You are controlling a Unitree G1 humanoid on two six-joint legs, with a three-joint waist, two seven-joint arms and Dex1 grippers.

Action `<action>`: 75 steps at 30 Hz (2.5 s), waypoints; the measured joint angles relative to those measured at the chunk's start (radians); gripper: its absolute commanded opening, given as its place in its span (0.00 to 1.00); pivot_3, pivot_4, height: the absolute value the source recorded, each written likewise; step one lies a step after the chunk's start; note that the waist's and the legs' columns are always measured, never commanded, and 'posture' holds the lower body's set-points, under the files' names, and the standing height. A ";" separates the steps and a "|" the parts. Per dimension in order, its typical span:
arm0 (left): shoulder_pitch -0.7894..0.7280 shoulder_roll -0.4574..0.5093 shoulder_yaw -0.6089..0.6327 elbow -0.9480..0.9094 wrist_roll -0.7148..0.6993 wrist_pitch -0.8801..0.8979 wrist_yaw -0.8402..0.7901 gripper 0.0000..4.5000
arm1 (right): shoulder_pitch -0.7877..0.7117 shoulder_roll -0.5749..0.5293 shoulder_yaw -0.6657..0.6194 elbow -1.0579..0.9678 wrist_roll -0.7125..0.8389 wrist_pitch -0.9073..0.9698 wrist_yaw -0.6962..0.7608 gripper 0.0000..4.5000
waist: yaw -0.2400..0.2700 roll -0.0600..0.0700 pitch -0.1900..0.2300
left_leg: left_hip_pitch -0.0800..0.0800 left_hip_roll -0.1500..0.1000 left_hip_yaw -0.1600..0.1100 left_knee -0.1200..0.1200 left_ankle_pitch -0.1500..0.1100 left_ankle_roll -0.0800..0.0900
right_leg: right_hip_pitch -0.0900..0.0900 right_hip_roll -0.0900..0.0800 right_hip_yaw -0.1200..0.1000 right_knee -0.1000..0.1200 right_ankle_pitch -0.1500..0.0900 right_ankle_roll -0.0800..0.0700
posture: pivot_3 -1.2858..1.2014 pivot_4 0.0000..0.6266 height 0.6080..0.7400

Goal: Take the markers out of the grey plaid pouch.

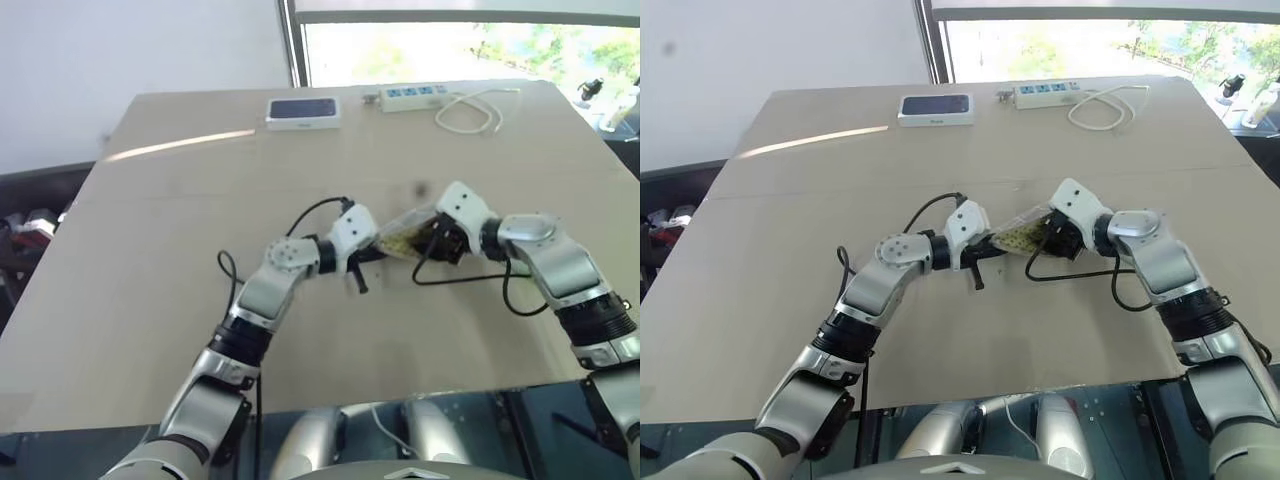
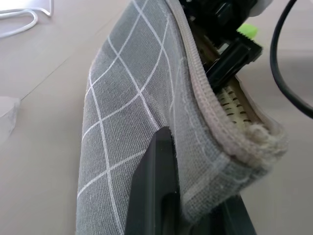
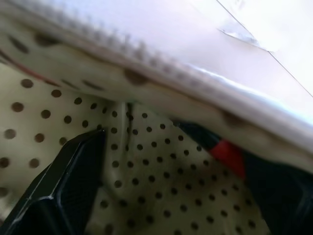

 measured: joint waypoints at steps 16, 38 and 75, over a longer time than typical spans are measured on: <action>-0.085 0.138 -0.104 0.103 0.293 -0.430 0.041 0.00 | -0.037 0.074 0.012 0.229 -0.074 -0.310 0.012 0.98 | -0.001 0.000 0.000 | 0.001 0.000 0.001 0.000 0.000 0.000 | 0.000 0.000 0.000 0.000 0.000 0.000 | 0.52 0.24 1.00; -0.291 0.205 -0.105 0.164 0.391 -0.542 0.056 0.00 | -0.068 0.107 0.011 -0.074 -0.129 0.093 -0.043 0.98 | -0.004 0.000 0.000 | -0.011 0.000 0.001 0.001 0.000 0.000 | -0.012 0.000 -0.003 0.002 0.000 0.000 | 0.52 0.24 1.00; -0.191 0.171 -0.065 0.077 0.266 -0.311 -0.008 0.00 | -0.271 0.245 0.011 0.609 -0.171 -0.356 -0.040 0.66 | -0.048 0.001 -0.002 | -0.007 0.000 0.002 0.003 0.001 -0.001 | -0.010 0.001 -0.001 0.008 0.000 0.000 | 0.52 0.24 1.00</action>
